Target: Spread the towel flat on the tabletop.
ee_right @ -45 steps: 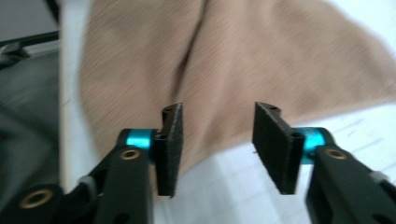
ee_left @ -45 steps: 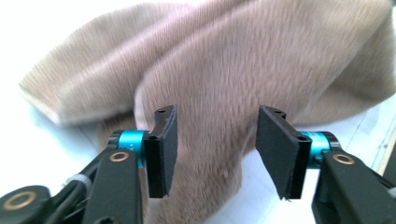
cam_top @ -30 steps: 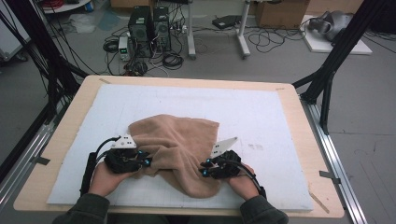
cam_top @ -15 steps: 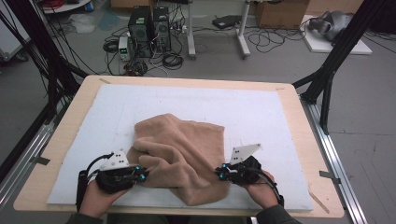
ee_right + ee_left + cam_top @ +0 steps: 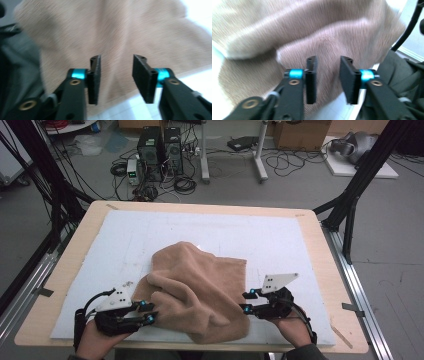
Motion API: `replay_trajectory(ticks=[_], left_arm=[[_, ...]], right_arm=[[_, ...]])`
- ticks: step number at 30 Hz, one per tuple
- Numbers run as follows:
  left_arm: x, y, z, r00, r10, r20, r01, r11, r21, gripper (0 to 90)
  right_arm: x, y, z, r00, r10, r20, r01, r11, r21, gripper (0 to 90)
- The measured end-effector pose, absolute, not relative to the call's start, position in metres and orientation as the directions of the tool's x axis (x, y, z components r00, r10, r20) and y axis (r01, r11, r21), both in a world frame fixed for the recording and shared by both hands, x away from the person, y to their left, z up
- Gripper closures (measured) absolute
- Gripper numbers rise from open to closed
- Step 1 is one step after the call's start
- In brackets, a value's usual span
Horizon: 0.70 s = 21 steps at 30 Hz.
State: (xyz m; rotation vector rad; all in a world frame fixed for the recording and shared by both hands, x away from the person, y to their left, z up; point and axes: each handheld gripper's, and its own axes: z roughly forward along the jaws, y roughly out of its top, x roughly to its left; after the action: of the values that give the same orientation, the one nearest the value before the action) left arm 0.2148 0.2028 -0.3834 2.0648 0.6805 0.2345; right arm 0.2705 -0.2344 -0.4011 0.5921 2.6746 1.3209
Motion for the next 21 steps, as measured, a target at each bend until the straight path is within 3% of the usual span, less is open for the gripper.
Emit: replay_trajectory(ticks=[2, 6, 11, 18, 21], left_arm=[[0.221, 0.204, -0.374, 0.824, 0.562, -0.072, 0.359, -0.420, 0.833, 59.7], [0.246, 0.206, -0.362, 0.818, 0.573, -0.048, 0.334, -0.405, 0.851, 54.4], [0.288, 0.203, -0.365, 0.785, 0.616, -0.069, 0.362, -0.365, 0.858, 54.2], [0.340, 0.199, -0.398, 0.712, 0.698, -0.080, 0.480, -0.401, 0.780, 55.2], [0.354, 0.194, -0.414, 0.696, 0.713, -0.085, 0.538, -0.440, 0.719, 55.3]], right_arm=[[0.284, -0.236, -0.396, -0.899, 0.433, 0.063, 0.312, 0.534, 0.786, 51.0], [0.302, -0.234, -0.396, -0.877, 0.478, 0.046, 0.331, 0.531, 0.780, 49.3], [0.330, -0.222, -0.406, -0.859, 0.511, 0.020, 0.347, 0.554, 0.756, 48.4], [0.355, -0.202, -0.434, -0.858, 0.514, 0.022, 0.407, 0.652, 0.640, 46.2], [0.357, -0.201, -0.436, -0.855, 0.518, 0.025, 0.410, 0.646, 0.643, 49.1]])
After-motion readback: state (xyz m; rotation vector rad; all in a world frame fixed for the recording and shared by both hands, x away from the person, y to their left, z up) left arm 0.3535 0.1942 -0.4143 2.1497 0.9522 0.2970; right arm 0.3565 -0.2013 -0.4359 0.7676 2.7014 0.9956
